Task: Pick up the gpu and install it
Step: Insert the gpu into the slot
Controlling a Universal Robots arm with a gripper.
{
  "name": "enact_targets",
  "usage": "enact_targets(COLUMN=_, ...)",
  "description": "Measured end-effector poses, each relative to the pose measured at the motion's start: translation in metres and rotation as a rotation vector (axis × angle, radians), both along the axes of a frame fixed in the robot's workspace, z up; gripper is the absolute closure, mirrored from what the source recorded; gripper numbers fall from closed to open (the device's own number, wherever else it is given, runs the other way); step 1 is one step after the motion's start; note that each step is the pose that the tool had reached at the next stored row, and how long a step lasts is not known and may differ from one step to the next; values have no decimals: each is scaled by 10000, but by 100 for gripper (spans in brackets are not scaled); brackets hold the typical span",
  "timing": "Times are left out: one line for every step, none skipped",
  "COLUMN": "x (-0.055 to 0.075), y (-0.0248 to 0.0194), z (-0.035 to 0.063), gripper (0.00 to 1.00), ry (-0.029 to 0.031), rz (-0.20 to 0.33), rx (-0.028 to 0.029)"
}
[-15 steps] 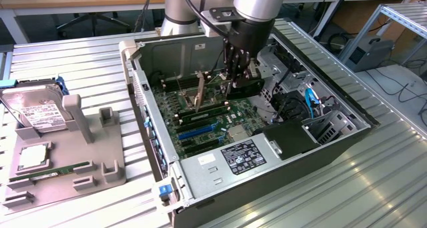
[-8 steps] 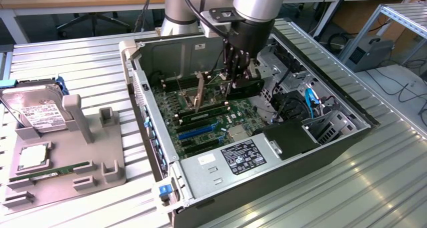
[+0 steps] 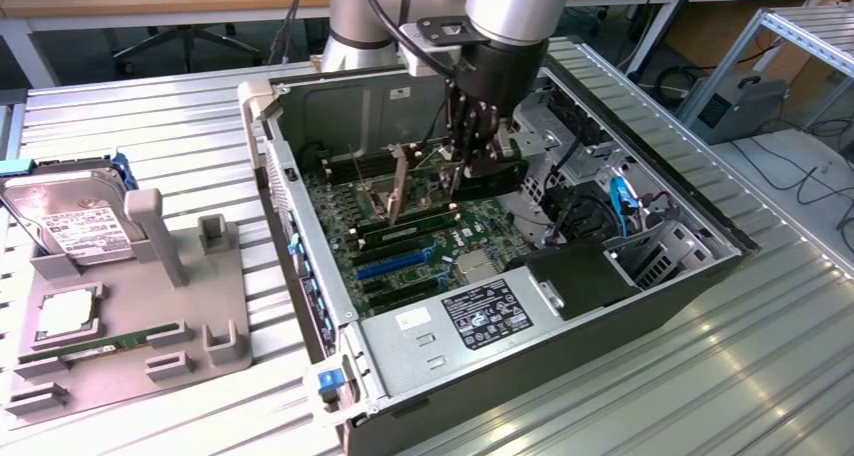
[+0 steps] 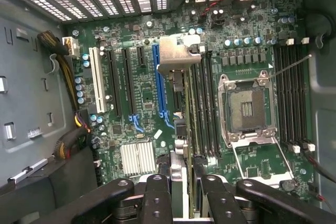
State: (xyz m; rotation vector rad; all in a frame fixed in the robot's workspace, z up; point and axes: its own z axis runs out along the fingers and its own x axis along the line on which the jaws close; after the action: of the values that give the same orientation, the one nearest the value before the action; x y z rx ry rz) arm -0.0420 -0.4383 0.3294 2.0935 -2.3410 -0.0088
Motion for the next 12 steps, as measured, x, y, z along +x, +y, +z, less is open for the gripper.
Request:
enact_targets(x=-3, y=-1, z=-1, gripper=73, ry=0, rz=-1, rx=0)
enact_targets(x=-5, y=-2, z=-1, gripper=73, ry=0, rz=-1, rx=0)
enact_targets(x=-6, y=-4, z=-1, gripper=73, ry=0, rz=0, rx=0)
enact_targets(x=-8, y=-5, z=-2, gripper=73, ry=0, rz=0, rx=0)
enact_targets(x=-9, y=-6, z=-2, gripper=73, ry=0, rz=1, rx=0)
enact_targets(x=-11, y=-8, z=-2, gripper=73, ry=0, rz=0, rx=0)
enact_targets(x=-12, y=-9, z=-3, gripper=73, ry=0, rz=0, rx=0)
enact_targets(x=-12, y=-11, z=-3, gripper=73, ry=0, rz=0, rx=0)
enact_targets(x=-13, y=-13, z=-4, gripper=73, ry=0, rz=0, rx=0)
enact_targets(x=-14, y=-14, z=-4, gripper=73, ry=0, rz=0, rx=0)
enact_targets(x=-14, y=-15, z=-4, gripper=73, ry=0, rz=0, rx=0)
enact_targets(x=-15, y=-16, z=-4, gripper=73, ry=0, rz=0, rx=-1)
